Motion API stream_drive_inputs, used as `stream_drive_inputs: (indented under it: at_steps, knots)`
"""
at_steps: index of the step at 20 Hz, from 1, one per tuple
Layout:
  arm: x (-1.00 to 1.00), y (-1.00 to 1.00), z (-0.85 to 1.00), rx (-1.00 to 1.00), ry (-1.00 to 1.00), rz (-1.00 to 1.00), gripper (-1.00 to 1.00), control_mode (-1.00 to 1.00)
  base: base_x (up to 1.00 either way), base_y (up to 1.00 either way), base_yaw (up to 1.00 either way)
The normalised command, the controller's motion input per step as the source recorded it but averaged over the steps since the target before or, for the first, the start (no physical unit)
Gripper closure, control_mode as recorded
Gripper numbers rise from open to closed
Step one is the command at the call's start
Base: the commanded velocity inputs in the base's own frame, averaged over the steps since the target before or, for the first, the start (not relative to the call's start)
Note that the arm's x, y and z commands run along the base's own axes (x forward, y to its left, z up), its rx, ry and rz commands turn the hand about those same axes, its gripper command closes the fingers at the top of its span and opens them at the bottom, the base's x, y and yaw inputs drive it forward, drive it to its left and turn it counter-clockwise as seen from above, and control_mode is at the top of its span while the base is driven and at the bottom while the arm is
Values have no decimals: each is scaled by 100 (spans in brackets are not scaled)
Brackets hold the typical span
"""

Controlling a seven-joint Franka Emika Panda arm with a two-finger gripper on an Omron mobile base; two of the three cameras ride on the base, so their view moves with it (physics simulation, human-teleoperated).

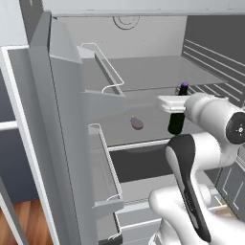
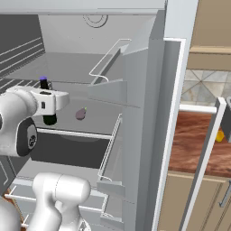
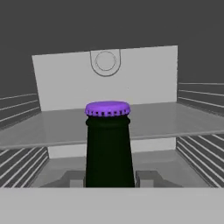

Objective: Place the beer on the top shelf of the fridge to keep it out of children's reach, and place the eggplant and mango on lower shelves for easy access.

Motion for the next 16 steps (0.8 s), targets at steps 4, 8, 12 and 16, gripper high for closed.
stream_drive_inputs:
  at_steps: [4,8,12,16]
  knots:
    - [1,1,75,0,-12,-7,100,-100,0,0,0]
    - [11,1,81,0,-7,-6,100,-100,0,0,0]
    - [18,0,62,-2,-2,-8,100,-100,0,0,0]
    - [27,0,19,-1,0,-9,100,-100,0,0,0]
